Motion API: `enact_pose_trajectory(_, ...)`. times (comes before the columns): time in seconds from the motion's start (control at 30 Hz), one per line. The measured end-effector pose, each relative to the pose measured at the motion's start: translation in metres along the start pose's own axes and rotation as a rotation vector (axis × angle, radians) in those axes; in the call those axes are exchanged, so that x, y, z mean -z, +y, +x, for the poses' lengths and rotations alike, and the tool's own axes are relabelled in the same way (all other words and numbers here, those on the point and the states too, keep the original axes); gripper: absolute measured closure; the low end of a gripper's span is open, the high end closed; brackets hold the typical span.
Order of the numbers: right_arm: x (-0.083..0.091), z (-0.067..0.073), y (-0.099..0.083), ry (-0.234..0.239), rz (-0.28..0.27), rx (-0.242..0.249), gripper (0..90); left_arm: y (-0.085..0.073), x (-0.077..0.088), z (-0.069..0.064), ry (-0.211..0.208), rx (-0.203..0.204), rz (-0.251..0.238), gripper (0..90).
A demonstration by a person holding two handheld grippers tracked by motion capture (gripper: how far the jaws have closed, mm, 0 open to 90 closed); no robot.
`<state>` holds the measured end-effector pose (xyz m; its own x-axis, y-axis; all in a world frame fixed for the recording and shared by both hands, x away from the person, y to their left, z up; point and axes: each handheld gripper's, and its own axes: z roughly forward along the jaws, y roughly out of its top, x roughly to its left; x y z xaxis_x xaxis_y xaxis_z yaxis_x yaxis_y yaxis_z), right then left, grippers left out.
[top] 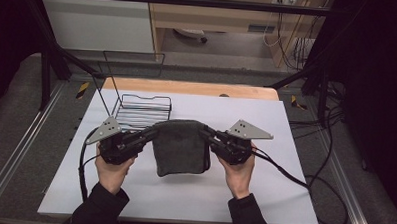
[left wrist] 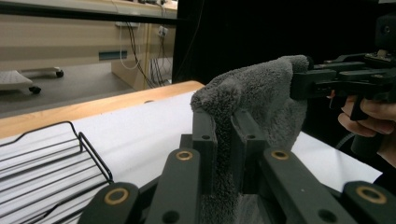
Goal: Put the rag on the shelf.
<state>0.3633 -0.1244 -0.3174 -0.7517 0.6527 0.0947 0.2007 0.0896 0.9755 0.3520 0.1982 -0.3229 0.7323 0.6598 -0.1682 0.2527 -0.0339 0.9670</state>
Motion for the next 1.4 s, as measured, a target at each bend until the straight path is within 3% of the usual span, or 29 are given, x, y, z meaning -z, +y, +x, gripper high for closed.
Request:
enact_pose_trajectory(0.47,0.001,0.01,0.013,-0.012,-0.063,0.035,80.9,0.015,0.011,-0.003,0.005,-0.013,-0.067,81.5)
enact_pose_trajectory(0.8,0.004,0.017,0.026,-0.035,-0.142,0.053,80.9,0.029,0.017,-0.006,0.006,-0.03,-0.128,81.5)
enact_pose_trajectory(1.4,-0.009,0.037,0.064,-0.065,-0.226,0.095,80.9,0.064,0.033,0.005,0.063,-0.049,-0.238,81.5)
